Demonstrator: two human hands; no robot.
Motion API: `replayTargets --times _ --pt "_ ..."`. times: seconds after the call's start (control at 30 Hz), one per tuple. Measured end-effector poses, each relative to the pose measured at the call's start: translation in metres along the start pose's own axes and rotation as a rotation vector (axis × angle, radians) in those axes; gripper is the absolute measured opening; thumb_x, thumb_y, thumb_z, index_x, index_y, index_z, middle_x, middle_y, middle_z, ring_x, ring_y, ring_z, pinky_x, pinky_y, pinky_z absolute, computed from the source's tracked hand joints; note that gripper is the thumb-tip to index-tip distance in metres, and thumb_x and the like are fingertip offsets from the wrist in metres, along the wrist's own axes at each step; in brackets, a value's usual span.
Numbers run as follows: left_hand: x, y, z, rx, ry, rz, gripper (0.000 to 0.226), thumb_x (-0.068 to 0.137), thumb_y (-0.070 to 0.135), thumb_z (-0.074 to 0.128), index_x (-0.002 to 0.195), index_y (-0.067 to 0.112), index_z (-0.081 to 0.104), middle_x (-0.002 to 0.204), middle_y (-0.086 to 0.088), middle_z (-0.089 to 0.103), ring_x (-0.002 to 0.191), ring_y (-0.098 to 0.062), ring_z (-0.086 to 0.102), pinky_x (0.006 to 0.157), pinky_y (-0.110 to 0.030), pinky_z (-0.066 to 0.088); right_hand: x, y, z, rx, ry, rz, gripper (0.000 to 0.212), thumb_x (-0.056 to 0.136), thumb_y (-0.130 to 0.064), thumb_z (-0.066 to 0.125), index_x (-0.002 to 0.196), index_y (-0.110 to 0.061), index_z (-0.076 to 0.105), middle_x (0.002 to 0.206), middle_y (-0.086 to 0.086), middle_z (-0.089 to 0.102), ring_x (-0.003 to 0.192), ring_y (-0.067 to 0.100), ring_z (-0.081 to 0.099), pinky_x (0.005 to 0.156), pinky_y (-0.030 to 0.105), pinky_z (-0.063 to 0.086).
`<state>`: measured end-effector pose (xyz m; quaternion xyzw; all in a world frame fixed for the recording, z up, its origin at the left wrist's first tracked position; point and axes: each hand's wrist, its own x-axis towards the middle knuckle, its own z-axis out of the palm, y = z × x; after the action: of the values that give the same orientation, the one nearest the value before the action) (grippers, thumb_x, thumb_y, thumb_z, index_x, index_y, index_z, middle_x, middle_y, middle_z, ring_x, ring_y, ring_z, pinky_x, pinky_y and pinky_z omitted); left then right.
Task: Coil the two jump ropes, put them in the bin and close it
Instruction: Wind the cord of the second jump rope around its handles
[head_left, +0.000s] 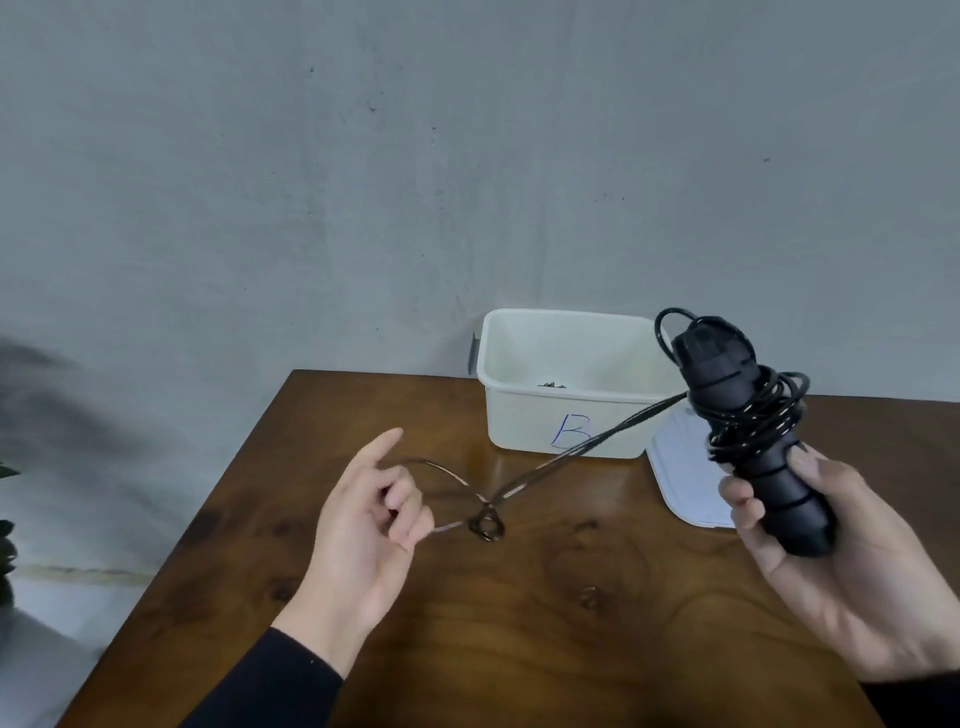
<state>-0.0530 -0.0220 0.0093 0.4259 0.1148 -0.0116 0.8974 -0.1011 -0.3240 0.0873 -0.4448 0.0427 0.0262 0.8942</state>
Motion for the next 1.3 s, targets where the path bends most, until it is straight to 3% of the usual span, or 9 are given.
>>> replayTargets --times 0.1,0.17,0.3,0.4,0.57,0.77,0.9,1.07,1.3 --pt "-0.016 -0.002 0.007 0.878 -0.347 0.112 0.025 0.099 0.028 0.053 0.119 0.038 0.066 0.073 -0.012 0.056 0.059 -0.011 0.052 0.062 -0.030 0.044 -0.011 0.004 0.008 -0.009 -0.013 -0.016 0.027 0.068 -0.021 0.068 0.092 -0.012 0.076 0.084 0.006 0.068 0.060 0.014 0.063 0.052 0.020 0.056" --pt "-0.025 -0.010 0.017 1.317 -0.584 0.206 0.033 0.090 0.046 0.062 0.123 0.047 0.061 0.095 0.017 0.065 0.091 0.006 0.059 0.087 -0.022 0.044 -0.017 0.008 0.014 -0.040 -0.027 -0.033 0.031 0.069 -0.021 0.072 0.098 -0.010 0.074 0.086 0.006 0.068 0.063 0.016 0.064 0.053 0.022 0.057" --pt "-0.044 -0.020 0.033 1.547 -0.799 0.128 0.028 0.089 0.054 0.059 0.113 0.043 0.065 0.098 0.018 0.070 0.086 0.005 0.062 0.075 -0.017 0.046 -0.025 0.010 0.023 -0.115 0.009 -0.101 0.027 0.081 -0.010 0.057 0.103 -0.008 0.072 0.086 0.009 0.070 0.065 0.019 0.066 0.054 0.023 0.057" --pt "-0.064 -0.001 0.047 1.607 -0.877 0.064 0.032 0.089 0.057 0.056 0.088 0.025 0.064 0.080 0.002 0.071 0.056 -0.003 0.054 0.053 -0.022 0.039 -0.026 0.010 0.019 -0.760 0.174 -0.156 0.040 0.086 0.000 0.067 0.117 -0.025 0.065 0.097 0.003 0.077 0.069 0.020 0.075 0.060 0.021 0.059" --pt "-0.073 0.051 0.073 1.989 -0.850 0.539 0.039 0.094 0.058 0.043 0.087 0.025 0.063 0.081 0.006 0.064 0.077 -0.011 0.058 0.075 -0.035 0.050 -0.038 0.030 0.011 -1.531 -0.015 -0.040 0.054 0.083 -0.029 0.076 0.120 -0.053 0.043 0.104 -0.020 0.069 0.084 -0.012 0.064 0.066 0.008 0.047" --pt "-0.033 0.054 0.100 1.455 -0.894 0.423 0.026 0.088 0.039 0.068 0.072 0.019 0.071 0.060 -0.001 0.063 0.054 -0.015 0.052 0.053 -0.030 0.039 -0.059 0.048 0.045 -1.375 -0.579 0.160 0.057 0.083 -0.019 0.074 0.123 -0.052 0.051 0.118 -0.029 0.066 0.108 -0.009 0.063 0.093 0.013 0.046" --pt "-0.003 0.020 0.069 1.056 -0.648 0.035 0.029 0.093 0.030 0.065 0.065 0.020 0.066 0.047 -0.002 0.043 0.040 -0.014 0.035 0.042 -0.020 0.029 -0.064 0.043 0.042 -1.014 -0.506 0.063 0.057 0.078 0.002 0.074 0.107 -0.045 0.058 0.118 -0.012 0.071 0.102 0.006 0.071 0.088 0.022 0.052" --pt "-0.017 -0.016 0.032 0.455 -0.435 -0.327 0.038 0.095 0.007 0.055 0.060 0.017 0.067 0.052 0.006 0.058 0.040 -0.006 0.054 0.041 -0.017 0.045 -0.071 0.039 0.022 -0.764 -0.348 -0.105 0.046 0.064 -0.005 0.079 0.094 -0.037 0.063 0.107 0.006 0.073 0.083 0.016 0.072 0.075 0.027 0.056" --pt "-0.032 -0.038 0.014 0.256 -0.430 -0.346 0.034 0.097 0.023 0.055 0.066 0.010 0.051 0.056 -0.002 0.027 0.052 -0.015 0.032 0.061 -0.029 0.045 -0.062 0.037 0.011 -0.506 -0.095 -0.177 0.046 0.056 -0.016 0.094 0.093 -0.021 0.067 0.094 0.020 0.072 0.065 0.029 0.070 0.057 0.035 0.058"
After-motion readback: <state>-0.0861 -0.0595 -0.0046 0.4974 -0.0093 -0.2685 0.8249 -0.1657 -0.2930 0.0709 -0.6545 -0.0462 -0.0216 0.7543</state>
